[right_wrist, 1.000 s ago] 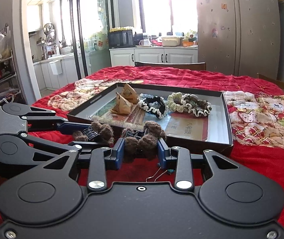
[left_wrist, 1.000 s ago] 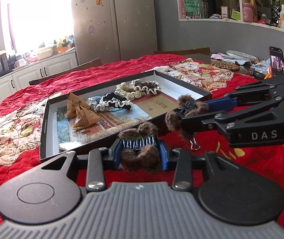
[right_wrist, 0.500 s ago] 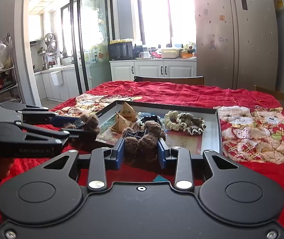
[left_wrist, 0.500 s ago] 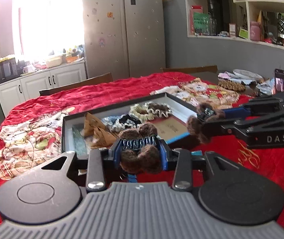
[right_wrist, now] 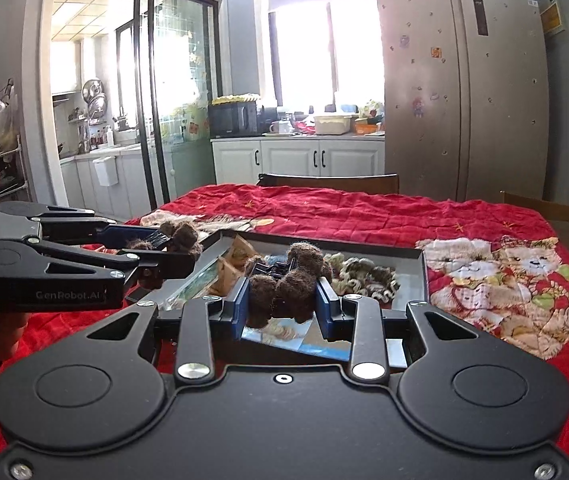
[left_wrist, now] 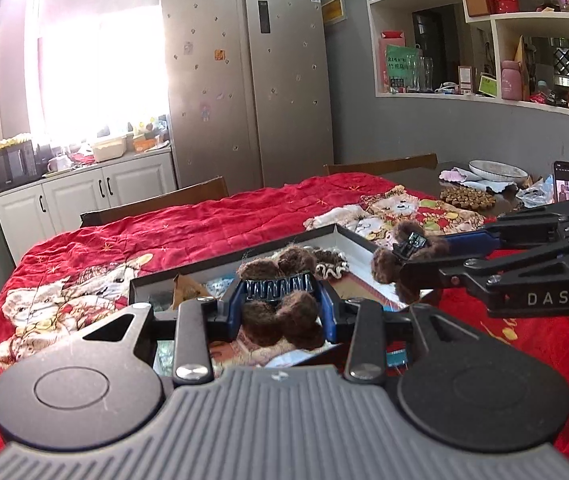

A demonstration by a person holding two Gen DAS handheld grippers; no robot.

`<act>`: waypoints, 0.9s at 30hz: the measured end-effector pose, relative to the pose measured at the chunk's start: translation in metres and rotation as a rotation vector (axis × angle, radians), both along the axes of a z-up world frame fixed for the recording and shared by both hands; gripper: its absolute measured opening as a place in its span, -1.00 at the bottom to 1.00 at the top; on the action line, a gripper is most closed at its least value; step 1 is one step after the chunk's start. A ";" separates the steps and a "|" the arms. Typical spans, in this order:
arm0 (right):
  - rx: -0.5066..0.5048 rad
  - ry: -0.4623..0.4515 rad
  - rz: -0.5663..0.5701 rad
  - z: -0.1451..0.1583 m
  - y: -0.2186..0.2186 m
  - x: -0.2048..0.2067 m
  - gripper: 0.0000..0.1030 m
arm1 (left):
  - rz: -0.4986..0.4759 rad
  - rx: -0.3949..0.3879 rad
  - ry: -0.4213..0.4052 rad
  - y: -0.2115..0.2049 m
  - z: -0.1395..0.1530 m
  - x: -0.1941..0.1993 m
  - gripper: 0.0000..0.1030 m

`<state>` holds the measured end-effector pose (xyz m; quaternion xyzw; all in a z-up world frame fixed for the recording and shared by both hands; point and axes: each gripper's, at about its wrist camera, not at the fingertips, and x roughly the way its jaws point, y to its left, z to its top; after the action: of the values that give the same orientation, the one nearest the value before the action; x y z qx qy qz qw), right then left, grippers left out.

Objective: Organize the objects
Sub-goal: 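Carry both brown pompom clips with both tools toward the box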

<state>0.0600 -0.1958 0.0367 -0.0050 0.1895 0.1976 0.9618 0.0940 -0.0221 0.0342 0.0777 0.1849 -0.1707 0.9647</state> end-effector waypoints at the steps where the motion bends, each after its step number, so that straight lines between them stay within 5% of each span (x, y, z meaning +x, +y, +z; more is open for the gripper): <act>1: 0.001 -0.002 -0.007 0.001 0.000 0.003 -0.36 | 0.002 -0.003 0.000 0.000 0.001 0.003 -0.19; 27: -0.018 0.026 -0.083 0.008 0.003 0.099 -0.36 | 0.097 -0.043 0.020 -0.006 0.007 0.079 -0.19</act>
<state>0.1590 -0.1928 0.0443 -0.0031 0.2036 0.1558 0.9666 0.1732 -0.0278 0.0417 0.0462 0.1944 -0.1283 0.9714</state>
